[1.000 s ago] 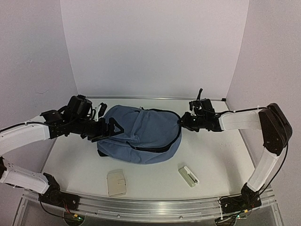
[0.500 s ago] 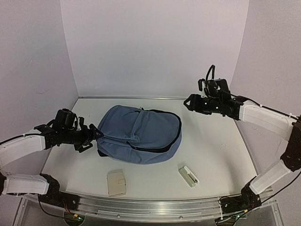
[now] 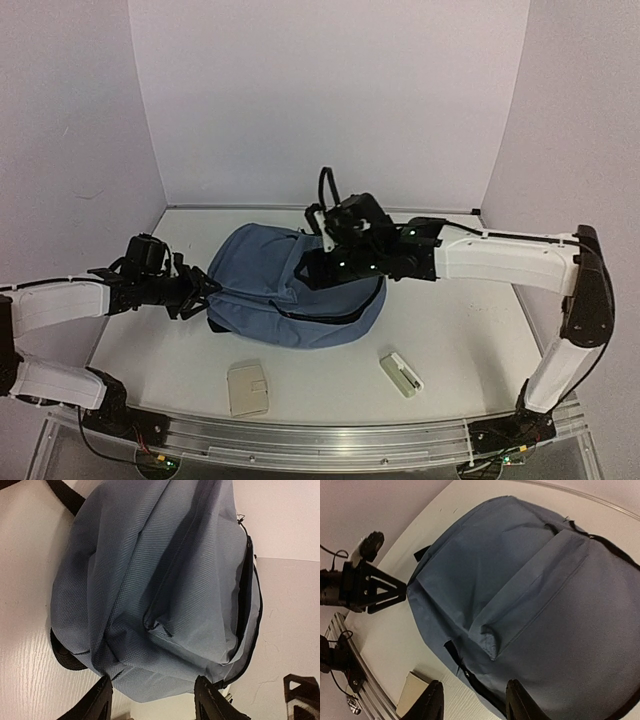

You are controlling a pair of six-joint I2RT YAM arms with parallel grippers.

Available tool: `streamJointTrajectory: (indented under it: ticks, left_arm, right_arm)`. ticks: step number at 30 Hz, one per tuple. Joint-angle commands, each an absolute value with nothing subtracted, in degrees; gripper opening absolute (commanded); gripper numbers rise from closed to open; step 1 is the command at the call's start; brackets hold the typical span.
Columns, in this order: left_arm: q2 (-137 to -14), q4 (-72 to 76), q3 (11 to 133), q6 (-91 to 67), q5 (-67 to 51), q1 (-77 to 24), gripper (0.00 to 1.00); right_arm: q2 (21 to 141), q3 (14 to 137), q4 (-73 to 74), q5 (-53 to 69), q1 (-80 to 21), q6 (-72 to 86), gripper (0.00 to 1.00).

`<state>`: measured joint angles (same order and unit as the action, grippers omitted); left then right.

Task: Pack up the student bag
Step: Adjust the student bag at the center of the board.

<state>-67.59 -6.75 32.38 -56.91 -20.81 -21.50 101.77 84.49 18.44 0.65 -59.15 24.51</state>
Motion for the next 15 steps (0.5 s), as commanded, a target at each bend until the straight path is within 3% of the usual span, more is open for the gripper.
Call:
streamJointTrajectory:
  ticks: [1, 10, 15]
  left_arm:
    - [-68.4, -7.4, 33.6, -56.8, -18.6, -21.1, 0.55]
    - [-69.3, -10.4, 33.4, -54.6, -15.8, -21.0, 0.55]
    - [-72.8, -6.5, 33.8, -54.4, -18.5, -21.0, 0.50]
  right_arm:
    - [107.5, 91.8, 20.9, -3.0, -62.5, 24.2, 0.42]
    - [116.3, 99.0, 24.7, -6.3, -65.1, 23.3, 0.41]
    - [119.1, 101.8, 26.6, -8.8, -65.4, 22.4, 0.41]
